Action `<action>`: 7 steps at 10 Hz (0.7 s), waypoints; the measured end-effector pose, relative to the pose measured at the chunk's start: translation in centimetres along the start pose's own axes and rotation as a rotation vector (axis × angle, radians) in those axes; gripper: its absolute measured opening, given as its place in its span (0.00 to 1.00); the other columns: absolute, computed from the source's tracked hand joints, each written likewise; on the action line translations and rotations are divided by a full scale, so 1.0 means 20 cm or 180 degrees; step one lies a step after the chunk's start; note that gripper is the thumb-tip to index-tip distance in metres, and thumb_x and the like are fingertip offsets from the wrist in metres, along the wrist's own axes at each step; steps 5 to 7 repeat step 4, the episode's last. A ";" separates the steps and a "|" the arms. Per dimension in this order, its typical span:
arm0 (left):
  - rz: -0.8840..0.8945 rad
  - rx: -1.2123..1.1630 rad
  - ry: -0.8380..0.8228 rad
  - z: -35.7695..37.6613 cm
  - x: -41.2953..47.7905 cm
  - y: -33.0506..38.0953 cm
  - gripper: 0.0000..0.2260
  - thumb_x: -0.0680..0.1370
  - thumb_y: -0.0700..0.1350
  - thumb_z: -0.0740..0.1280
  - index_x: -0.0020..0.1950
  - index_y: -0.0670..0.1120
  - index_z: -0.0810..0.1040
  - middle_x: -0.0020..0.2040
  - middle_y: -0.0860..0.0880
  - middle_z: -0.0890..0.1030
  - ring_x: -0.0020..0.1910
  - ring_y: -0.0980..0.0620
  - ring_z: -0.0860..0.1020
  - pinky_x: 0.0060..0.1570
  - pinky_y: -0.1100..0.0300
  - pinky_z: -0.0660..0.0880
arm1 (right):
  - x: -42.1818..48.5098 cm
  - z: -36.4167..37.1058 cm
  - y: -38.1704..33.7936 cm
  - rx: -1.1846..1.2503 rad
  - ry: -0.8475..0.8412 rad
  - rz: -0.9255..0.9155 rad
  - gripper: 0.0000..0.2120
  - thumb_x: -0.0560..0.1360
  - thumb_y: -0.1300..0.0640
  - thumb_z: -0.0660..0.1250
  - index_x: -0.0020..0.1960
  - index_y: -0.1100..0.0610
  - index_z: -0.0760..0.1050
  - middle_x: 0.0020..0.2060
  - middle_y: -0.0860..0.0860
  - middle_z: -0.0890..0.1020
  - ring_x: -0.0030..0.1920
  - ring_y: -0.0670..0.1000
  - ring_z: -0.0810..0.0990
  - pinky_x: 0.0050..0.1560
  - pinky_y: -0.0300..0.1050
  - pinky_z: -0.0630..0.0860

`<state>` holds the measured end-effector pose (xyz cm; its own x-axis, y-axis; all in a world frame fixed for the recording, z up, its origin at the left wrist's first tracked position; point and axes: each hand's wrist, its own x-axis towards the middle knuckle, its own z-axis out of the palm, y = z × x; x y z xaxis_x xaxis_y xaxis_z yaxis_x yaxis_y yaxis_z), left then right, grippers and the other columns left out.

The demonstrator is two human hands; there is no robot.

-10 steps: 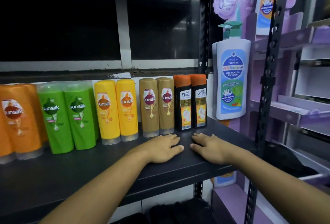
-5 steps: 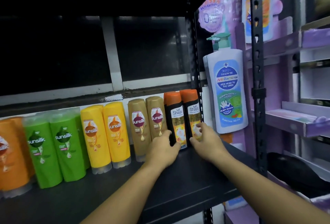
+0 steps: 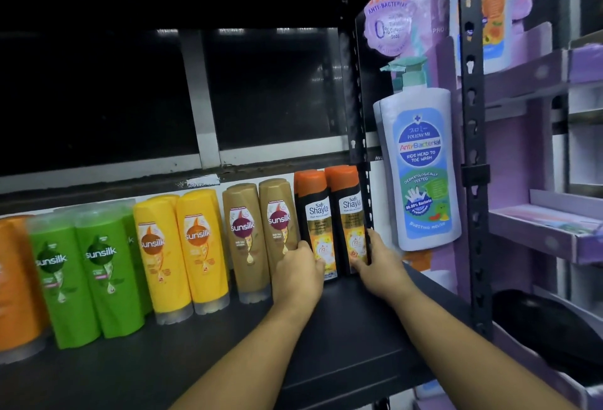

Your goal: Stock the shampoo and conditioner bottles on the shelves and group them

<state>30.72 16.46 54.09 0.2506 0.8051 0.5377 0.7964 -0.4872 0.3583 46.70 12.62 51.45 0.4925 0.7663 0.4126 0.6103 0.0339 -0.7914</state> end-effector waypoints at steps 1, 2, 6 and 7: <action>0.0000 0.0061 -0.0036 0.01 0.00 -0.01 0.12 0.84 0.54 0.64 0.56 0.45 0.76 0.53 0.46 0.81 0.54 0.43 0.80 0.47 0.52 0.76 | 0.02 0.01 0.02 -0.0238 -0.0021 0.0074 0.21 0.79 0.55 0.69 0.69 0.49 0.69 0.59 0.49 0.82 0.61 0.54 0.80 0.62 0.52 0.76; 0.0043 0.0067 -0.0168 0.00 0.00 -0.02 0.13 0.84 0.55 0.64 0.48 0.47 0.75 0.46 0.49 0.78 0.50 0.45 0.80 0.44 0.53 0.77 | 0.03 0.02 0.03 -0.0480 -0.0004 0.0150 0.12 0.78 0.53 0.68 0.61 0.52 0.73 0.54 0.50 0.83 0.55 0.55 0.81 0.58 0.52 0.79; 0.0558 0.0001 -0.0707 -0.12 -0.09 -0.20 0.13 0.80 0.58 0.68 0.55 0.49 0.82 0.47 0.53 0.81 0.48 0.52 0.79 0.48 0.55 0.79 | -0.09 -0.02 -0.09 -0.0978 0.0960 -0.0557 0.21 0.76 0.52 0.69 0.66 0.55 0.69 0.57 0.53 0.77 0.57 0.57 0.77 0.56 0.54 0.76; 0.0558 0.0001 -0.0707 -0.12 -0.09 -0.20 0.13 0.80 0.58 0.68 0.55 0.49 0.82 0.47 0.53 0.81 0.48 0.52 0.79 0.48 0.55 0.79 | -0.09 -0.02 -0.09 -0.0978 0.0960 -0.0557 0.21 0.76 0.52 0.69 0.66 0.55 0.69 0.57 0.53 0.77 0.57 0.57 0.77 0.56 0.54 0.76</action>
